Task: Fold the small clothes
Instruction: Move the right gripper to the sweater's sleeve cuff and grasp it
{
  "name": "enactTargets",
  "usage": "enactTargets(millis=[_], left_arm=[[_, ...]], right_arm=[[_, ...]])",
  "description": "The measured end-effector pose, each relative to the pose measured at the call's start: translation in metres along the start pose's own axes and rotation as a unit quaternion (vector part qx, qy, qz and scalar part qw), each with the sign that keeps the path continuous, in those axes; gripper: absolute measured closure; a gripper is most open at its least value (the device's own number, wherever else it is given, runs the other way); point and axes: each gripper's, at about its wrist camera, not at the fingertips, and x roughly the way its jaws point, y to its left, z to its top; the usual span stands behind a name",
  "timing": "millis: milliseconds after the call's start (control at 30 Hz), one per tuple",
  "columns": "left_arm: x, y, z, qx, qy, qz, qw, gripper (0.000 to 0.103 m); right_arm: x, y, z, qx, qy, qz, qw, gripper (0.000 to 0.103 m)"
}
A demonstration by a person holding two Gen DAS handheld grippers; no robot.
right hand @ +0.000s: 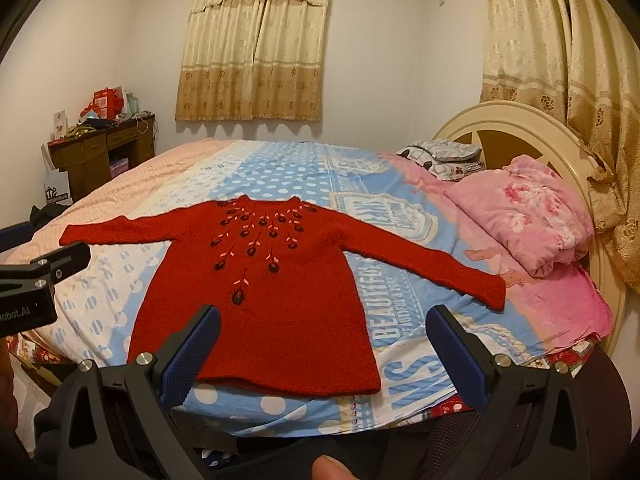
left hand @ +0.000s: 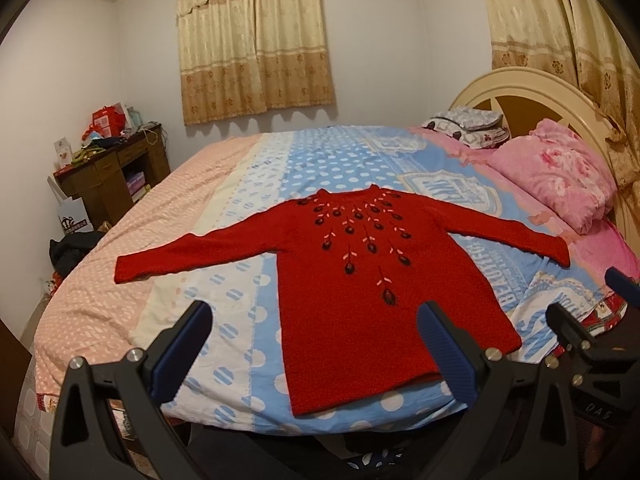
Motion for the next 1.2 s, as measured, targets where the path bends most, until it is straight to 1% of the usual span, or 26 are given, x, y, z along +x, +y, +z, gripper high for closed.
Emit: enactTargets(millis=[133,167,200,267,400,667,967,1200], left_arm=[[0.015,0.000,0.002,0.011,0.008,0.003,0.9999,0.000],[0.019,-0.001,0.003,0.016,0.001,0.005,0.9999,0.000],[0.024,-0.002,0.004,0.019,0.004,0.004,0.9998,0.000],[0.032,-0.005,0.005,0.027,-0.003,0.004,0.9996,0.000],[0.048,-0.009,0.010,0.041,0.004,0.005,0.9991,0.000],[0.092,-0.016,0.024,0.045,0.010,-0.002,0.9989,0.000],[0.151,-0.027,0.036,0.063,0.033,0.005,0.9975,0.000],[0.189,-0.029,0.050,0.060,0.030,0.029,0.9973,0.000]], right_arm=[[0.014,0.001,-0.003,0.000,0.015,-0.002,1.000,0.001],[0.020,0.000,-0.004,0.001,0.022,-0.001,1.000,0.001],[0.024,0.000,-0.005,0.001,0.026,-0.001,1.000,0.001],[0.033,-0.001,-0.006,0.004,0.034,-0.001,0.999,0.001],[0.050,-0.003,-0.007,0.005,0.045,-0.003,0.999,0.001],[0.095,-0.020,-0.008,0.017,0.071,-0.021,0.997,0.001],[0.151,-0.052,-0.002,0.047,0.101,-0.042,0.993,0.001],[0.201,-0.093,-0.004,0.088,0.133,-0.040,0.986,0.001]])
